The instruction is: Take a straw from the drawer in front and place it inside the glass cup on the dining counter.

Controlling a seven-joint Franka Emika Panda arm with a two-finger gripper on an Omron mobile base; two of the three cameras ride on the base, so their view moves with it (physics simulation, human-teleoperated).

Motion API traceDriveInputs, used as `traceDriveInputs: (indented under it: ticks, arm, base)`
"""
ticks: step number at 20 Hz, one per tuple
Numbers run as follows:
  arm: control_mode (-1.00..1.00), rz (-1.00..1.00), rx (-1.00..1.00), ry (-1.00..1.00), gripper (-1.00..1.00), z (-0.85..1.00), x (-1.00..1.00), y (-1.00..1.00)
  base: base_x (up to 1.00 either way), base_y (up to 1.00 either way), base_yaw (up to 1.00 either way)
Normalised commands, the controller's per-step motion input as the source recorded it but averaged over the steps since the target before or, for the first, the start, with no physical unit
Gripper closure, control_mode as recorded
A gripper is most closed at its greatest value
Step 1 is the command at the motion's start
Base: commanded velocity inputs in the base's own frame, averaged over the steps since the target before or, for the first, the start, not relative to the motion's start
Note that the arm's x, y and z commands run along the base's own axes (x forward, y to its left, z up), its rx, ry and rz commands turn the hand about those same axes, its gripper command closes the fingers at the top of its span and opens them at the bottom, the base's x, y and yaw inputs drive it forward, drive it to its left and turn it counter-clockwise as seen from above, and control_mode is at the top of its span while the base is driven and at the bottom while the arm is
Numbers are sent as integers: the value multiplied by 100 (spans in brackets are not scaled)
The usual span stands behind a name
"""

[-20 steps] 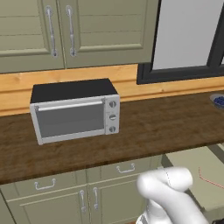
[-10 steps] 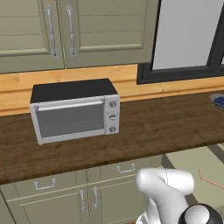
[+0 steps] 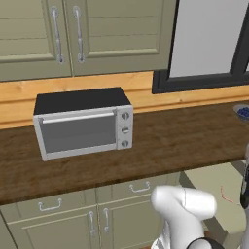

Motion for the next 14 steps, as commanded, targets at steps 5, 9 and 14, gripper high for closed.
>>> traceDriveInputs:
  ticks: [5,9,14]
  arm:
    - [-100,37,-20,18,-100,0,0,-15]
    - [-100,42,-22,19,-100,-7,0,-31]
    - [-100,49,-5,2,-100,-28,0,-26]
  base:
    - [0,0,0]
    - [0,0,0]
    - [0,0,0]
